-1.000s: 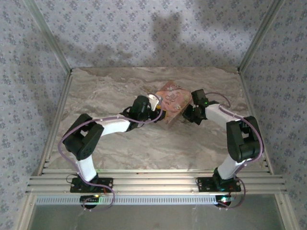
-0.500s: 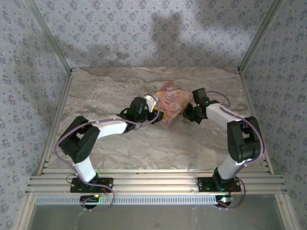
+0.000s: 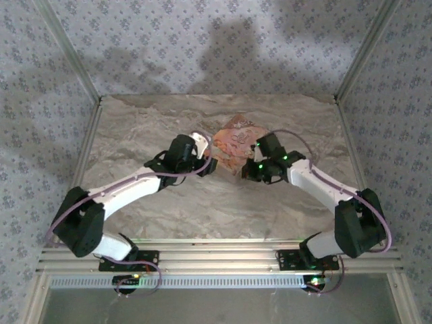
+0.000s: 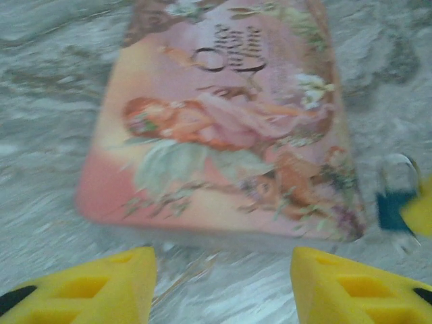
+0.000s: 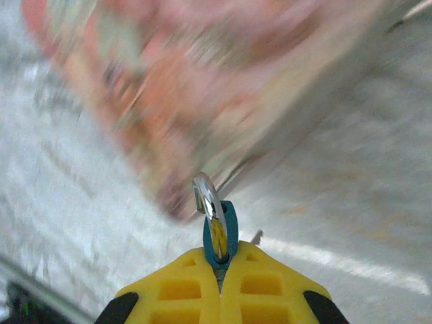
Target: Unlock the padlock with the key
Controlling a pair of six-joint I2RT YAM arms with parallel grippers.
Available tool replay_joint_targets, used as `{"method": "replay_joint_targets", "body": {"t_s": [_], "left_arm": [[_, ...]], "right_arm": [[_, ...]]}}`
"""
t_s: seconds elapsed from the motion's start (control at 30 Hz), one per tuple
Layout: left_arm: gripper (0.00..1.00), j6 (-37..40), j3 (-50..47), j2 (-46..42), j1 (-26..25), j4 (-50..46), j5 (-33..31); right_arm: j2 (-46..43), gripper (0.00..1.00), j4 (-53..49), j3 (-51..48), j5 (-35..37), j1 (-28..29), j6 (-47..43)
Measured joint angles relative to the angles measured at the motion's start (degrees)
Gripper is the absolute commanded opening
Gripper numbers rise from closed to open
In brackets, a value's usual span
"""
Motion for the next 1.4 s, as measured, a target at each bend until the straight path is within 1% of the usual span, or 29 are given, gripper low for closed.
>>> {"method": "replay_joint_targets", "body": {"t_s": [0.03,0.07,0.1,0.17,0.23,0.3,0.4,0.47,0.5,0.57,0.63,0.73,0.8,0.93,1.03,1.1,1.17,1.27,1.3,1.33,1.4], "left_arm": [[0.61,-0.02,0.04,-0.98,0.57,-2.12,-1.40],[0.66,0.00,0.04,-1.66,1.18,-3.89,-2.49],[0.75,-0.22,0.02,-2.38,2.12,-6.01,-3.63],[0.98,-1.25,-0.59,-3.91,4.26,-9.05,-5.25],[0.98,-2.84,-2.58,-6.49,6.62,-11.39,-6.47],[0.98,-4.15,-5.01,-9.70,8.96,-13.81,-7.56],[0.98,-5.70,-7.74,-14.05,10.75,-17.33,-8.92],[0.98,-6.34,-8.24,-16.11,11.02,-19.45,-9.62],[0.98,-6.78,-8.35,-17.14,11.13,-20.37,-9.88],[0.98,-7.28,-8.52,-18.82,11.21,-21.64,-10.47],[0.98,-7.82,-8.90,-20.37,11.21,-22.56,-11.17],[0.98,-8.48,-9.99,-22.12,11.21,-23.76,-11.80],[0.98,-8.63,-10.40,-22.69,11.21,-24.68,-12.26],[0.98,-8.39,-10.40,-23.21,11.56,-26.12,-12.68],[0.98,-7.45,-10.32,-23.65,12.76,-27.12,-12.76],[0.98,-6.43,-9.77,-23.74,14.71,-27.80,-12.15],[0.98,-5.35,-9.09,-23.74,17.51,-28.11,-10.69],[0.98,-3.82,-7.82,-23.71,22.82,-27.98,-6.80],[0.98,-3.58,-7.58,-23.71,24.70,-27.65,-5.33],[0.98,-3.43,-7.37,-23.67,26.34,-27.30,-4.15],[0.98,-3.45,-7.32,-23.54,28.76,-25.57,-3.30]], "right_arm": [[-0.31,0.00,0.13,-0.68,-0.07,2.67,-0.20],[-0.46,0.00,0.52,-1.38,-0.09,4.83,-0.22],[-0.46,0.00,1.38,-2.32,-0.15,7.52,-0.15],[-0.07,0.00,3.69,-4.00,-0.17,11.93,0.28],[2.08,0.00,6.38,-4.39,-0.42,15.43,0.55],[5.53,0.00,9.38,-3.85,-0.79,17.35,0.70],[12.28,0.00,13.75,-2.01,-2.21,18.95,0.76],[15.85,0.00,16.55,-1.25,-3.41,19.34,0.96],[17.29,0.02,17.57,-0.87,-3.91,19.43,1.16],[18.93,0.09,18.23,-0.04,-4.26,19.43,1.20],[19.23,0.23,18.05,0.79,-4.09,19.43,1.46],[18.99,0.39,17.92,1.64,-3.21,19.39,1.03],[17.90,0.46,16.92,1.62,-2.16,19.34,0.72],[11.91,0.52,13.77,1.31,0.46,19.19,-0.24],[4.39,0.55,10.51,1.18,2.93,18.93,-1.42],[-1.18,0.60,8.15,1.01,4.87,18.40,-2.47],[-7.58,0.67,5.70,0.52,7.61,17.16,-3.69],[-18.53,0.88,2.60,-1.62,14.14,13.42,-5.49],[-22.53,0.97,1.64,-2.86,17.33,11.67,-5.99],[-26.38,1.00,0.92,-4.33,20.59,9.77,-6.49],[-33.44,1.00,0.33,-7.76,27.30,5.62,-6.95]]}}
